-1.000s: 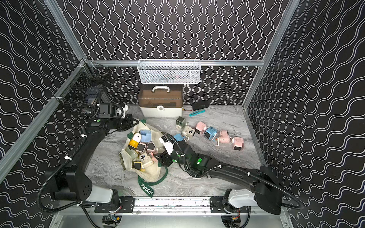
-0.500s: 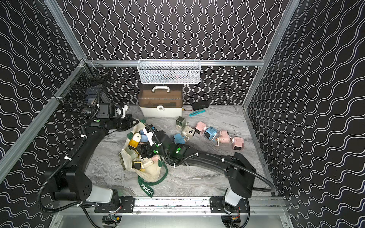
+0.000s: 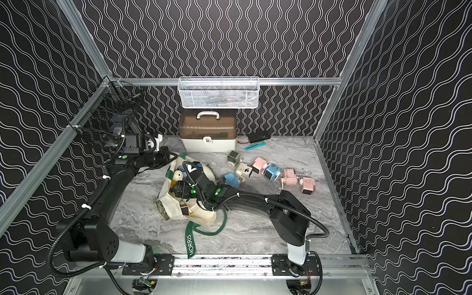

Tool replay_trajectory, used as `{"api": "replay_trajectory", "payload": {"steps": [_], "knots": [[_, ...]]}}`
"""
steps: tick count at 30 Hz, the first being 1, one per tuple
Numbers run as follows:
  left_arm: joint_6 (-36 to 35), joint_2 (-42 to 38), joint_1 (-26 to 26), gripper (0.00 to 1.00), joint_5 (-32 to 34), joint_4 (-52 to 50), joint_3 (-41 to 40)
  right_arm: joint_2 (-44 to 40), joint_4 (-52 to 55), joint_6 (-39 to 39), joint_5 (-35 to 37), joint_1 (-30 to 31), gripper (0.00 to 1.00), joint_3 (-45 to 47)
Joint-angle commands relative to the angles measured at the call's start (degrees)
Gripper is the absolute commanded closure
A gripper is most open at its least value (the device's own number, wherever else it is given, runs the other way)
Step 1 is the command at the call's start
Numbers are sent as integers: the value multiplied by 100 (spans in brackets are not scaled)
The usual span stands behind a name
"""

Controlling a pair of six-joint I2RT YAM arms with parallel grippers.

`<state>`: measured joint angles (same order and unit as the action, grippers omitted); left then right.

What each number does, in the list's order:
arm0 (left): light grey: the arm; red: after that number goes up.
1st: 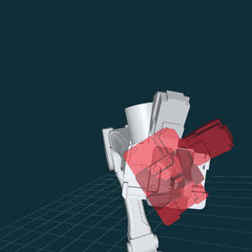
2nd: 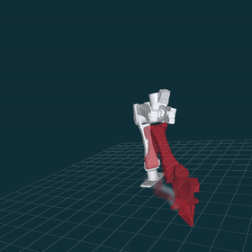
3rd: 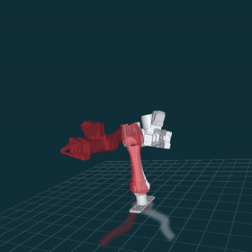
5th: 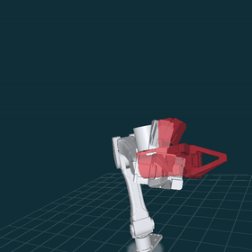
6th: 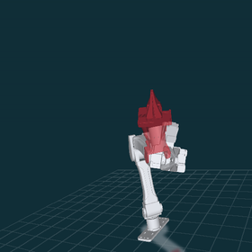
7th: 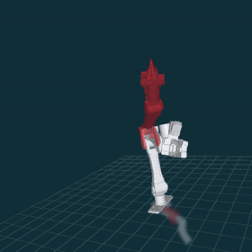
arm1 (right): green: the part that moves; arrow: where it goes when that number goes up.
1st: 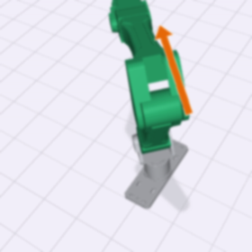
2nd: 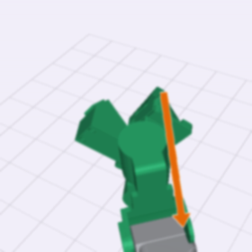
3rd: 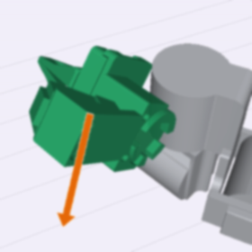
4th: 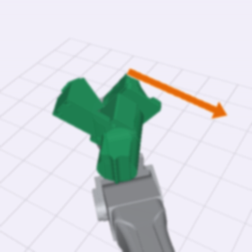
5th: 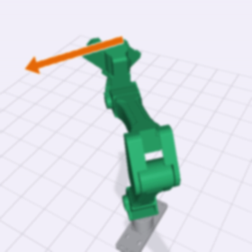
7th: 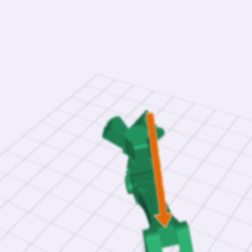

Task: Take out the pencil sharpeners from the tote bags
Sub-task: Pick up the pencil sharpener from the canvas bag.

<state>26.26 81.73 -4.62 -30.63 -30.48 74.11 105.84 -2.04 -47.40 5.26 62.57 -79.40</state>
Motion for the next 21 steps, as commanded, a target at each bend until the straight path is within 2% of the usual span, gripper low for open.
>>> {"api": "replay_trajectory", "payload": {"steps": [1, 8, 14, 21], "knots": [[72, -71, -22, 100, -217, 605, 6, -130, 381, -415, 696, -7, 19, 153], [72, -72, -41, 100, -206, 587, 15, -793, 515, -406, 1818, 443, 18, 613], [89, -67, -56, 100, -215, 611, -6, -563, 551, -558, 1524, 571, 18, 393], [91, -52, -56, 100, -218, 605, -4, -135, 273, -764, 1627, 588, 18, 148]]}}
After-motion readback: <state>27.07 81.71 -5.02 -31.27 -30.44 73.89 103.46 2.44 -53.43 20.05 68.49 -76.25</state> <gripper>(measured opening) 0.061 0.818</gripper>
